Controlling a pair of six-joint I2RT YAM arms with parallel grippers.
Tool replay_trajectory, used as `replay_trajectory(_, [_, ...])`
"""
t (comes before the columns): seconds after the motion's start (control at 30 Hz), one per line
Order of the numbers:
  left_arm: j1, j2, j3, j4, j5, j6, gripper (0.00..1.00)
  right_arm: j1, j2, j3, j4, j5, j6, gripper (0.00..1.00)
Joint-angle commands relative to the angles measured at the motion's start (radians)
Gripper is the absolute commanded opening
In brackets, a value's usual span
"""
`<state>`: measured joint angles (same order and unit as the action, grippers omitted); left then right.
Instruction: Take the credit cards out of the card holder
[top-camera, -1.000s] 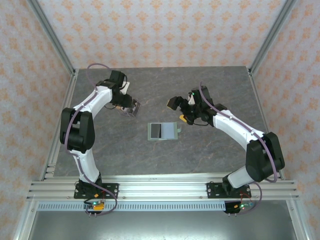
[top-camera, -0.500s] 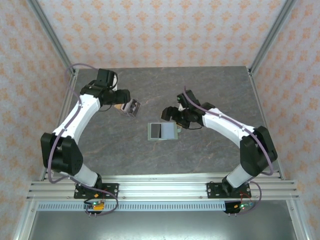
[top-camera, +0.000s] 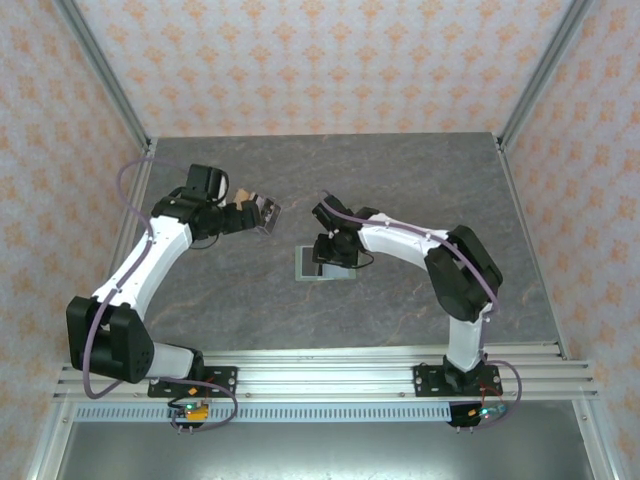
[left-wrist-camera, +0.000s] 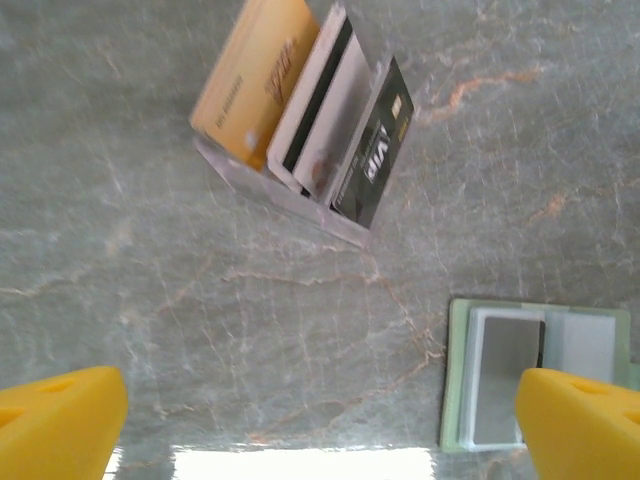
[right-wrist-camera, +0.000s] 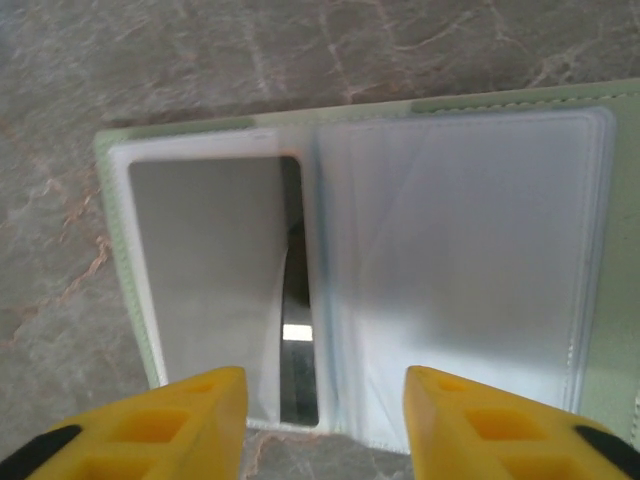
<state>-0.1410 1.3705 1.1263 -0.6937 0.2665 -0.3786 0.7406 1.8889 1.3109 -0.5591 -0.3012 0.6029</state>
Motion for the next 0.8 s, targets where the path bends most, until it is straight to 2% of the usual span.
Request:
replay_trajectory(0.0, [0.009,0.009,-0.035,0.050,0.101,-0.075,1.00,0.000,0.016,0.015,0.042,0.065,0.062,0.42])
replay_trajectory(0.17, [0.002,0.034,-0.057,0.080,0.178,-0.080,1.00,0.000,0.050,0.000,0.117,0.055,0.118,0.31])
replay_trajectory(0.23, [-0.009,0.057,-0.055,0.082,0.217,-0.076,1.00,0.001,0.051,-0.007,0.137,0.045,0.133,0.29])
replay_trajectory(0.37, [-0.048,0.089,-0.069,0.113,0.223,-0.090,0.99,-0.001,0.048,-0.033,0.151,0.060,0.141,0.28])
replay_trajectory(0.67, [-0.137,0.127,-0.088,0.172,0.229,-0.173,0.88,-0.005,0.072,-0.067,0.213,0.036,0.151,0.26])
replay_trajectory(0.77, [-0.169,0.167,-0.082,0.202,0.257,-0.217,0.84,-0.013,0.082,-0.086,0.265,-0.010,0.161,0.23])
